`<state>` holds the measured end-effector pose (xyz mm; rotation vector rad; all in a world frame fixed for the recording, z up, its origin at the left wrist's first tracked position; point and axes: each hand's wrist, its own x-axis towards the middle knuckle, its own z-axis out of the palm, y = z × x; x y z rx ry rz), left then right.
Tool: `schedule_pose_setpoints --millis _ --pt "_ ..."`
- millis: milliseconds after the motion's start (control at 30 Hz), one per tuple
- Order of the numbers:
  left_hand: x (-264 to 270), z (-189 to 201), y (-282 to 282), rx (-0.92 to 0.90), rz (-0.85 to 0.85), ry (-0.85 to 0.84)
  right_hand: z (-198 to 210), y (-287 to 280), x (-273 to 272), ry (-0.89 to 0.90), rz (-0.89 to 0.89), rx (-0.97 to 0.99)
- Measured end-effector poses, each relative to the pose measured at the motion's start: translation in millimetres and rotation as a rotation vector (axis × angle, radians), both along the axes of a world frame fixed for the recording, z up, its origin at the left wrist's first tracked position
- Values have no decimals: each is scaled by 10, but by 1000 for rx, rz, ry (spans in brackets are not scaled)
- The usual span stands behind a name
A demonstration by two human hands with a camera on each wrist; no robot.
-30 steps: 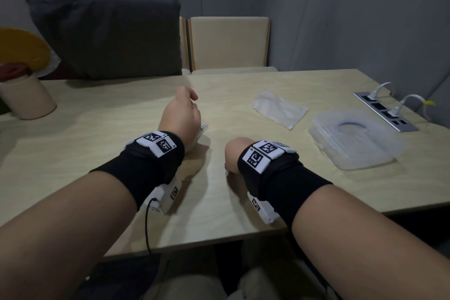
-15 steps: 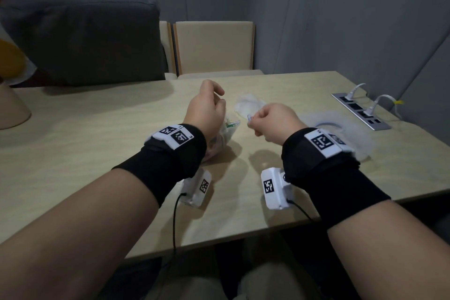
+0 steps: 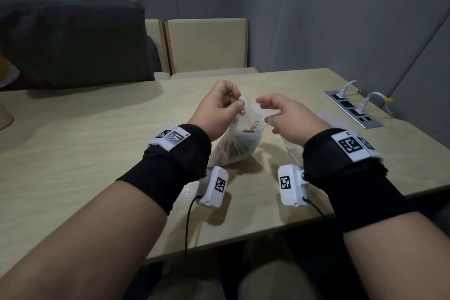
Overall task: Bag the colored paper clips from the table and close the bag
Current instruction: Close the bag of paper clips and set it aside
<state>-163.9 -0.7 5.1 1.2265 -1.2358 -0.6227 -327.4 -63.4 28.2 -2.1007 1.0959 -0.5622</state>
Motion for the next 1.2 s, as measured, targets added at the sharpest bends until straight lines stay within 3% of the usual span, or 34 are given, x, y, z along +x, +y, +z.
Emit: schedule_pose_setpoints --millis 100,300,400,533,633,733,867,933,1000,1133,1200 --pt "-24 -19 -12 16 -51 76 -126 40 -43 -5 121 90" --pt "-3 -13 -32 58 89 173 -245 -2 -13 -258 -106 -34" --pt "26 13 48 207 109 58 -238 -32 -12 -338 -216 -69" --pt "41 12 137 419 28 -237 -259 -62 -33 -270 -289 -101" --pt "82 76 129 287 187 -335 -178 -52 -47 -304 -332 -168" --pt "127 148 139 166 258 -216 -66 -35 -62 -398 -371 -215" --pt "164 97 140 281 371 -353 -146 -33 -93 -186 -301 -117" --pt "165 75 143 306 465 -401 -188 -20 -105 -163 -287 -92" --pt "116 98 156 241 446 -450 -177 -9 -96 -202 -261 -87" --pt "-51 225 130 187 281 -837 -93 28 -20 -220 -136 -120" --pt "-98 268 88 190 274 -930 -81 60 7 -210 -99 -142"
